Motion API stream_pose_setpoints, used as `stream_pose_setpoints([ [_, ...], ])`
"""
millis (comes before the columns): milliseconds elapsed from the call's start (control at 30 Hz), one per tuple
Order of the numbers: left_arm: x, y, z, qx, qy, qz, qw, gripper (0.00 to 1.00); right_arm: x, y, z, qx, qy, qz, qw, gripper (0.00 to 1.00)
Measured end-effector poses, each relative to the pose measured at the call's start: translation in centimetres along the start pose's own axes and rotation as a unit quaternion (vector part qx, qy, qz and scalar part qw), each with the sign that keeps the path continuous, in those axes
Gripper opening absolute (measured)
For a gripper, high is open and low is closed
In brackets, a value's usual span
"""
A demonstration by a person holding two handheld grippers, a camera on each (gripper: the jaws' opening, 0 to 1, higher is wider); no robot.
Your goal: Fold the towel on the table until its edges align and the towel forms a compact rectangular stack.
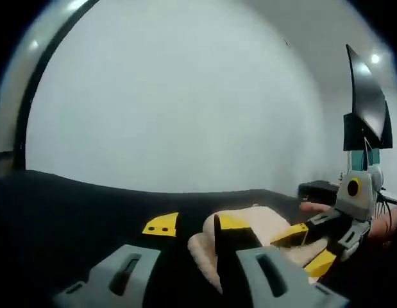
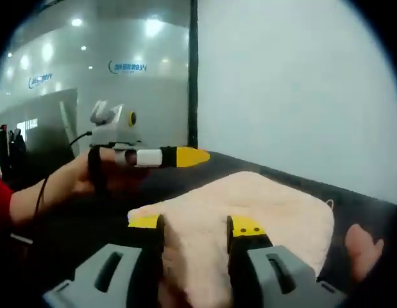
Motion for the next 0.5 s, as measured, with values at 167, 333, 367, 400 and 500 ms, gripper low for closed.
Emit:
stream_pose_setpoints([
  [167,-0.1,0.0,0.2,-0.003,0.000,0.000,1.0000,0.23,0.4,-1.6,-1.6,0.051,0.022,-0.001,0.9985,0.36],
  [333,0.0,-0.1,-0.7,0.010,-0.009,0.001,0.9999,0.23,0.9,-1.3,-1.4,0.049,0.015,0.001,0.9987,0.35],
  [367,-0.1,-0.3,-1.2,0.025,-0.010,-0.002,0.9996,0.23,0.7,-1.0,-1.4,0.041,0.000,-0.002,0.9992,0.35],
  [400,-0.2,-0.5,-2.0,0.044,-0.011,-0.005,0.9989,0.23,-0.1,-0.5,-1.5,0.035,-0.022,-0.017,0.9990,0.36],
  [500,-0.1,-0.8,-3.7,0.080,-0.030,-0.004,0.9963,0.25,-3.3,1.0,-3.7,0.044,-0.063,-0.080,0.9938,0.34],
])
Point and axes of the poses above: the point that each gripper's makers call its tool centre point, and the gripper's own axes: y roughly backward along the fingers, z roughly to its left, x roughly out of its underside, the point moved 1 cm from there along y, roughly backward along the fingers, and after that the axes turned 12 degrees about -z, right-handed, at the moved point
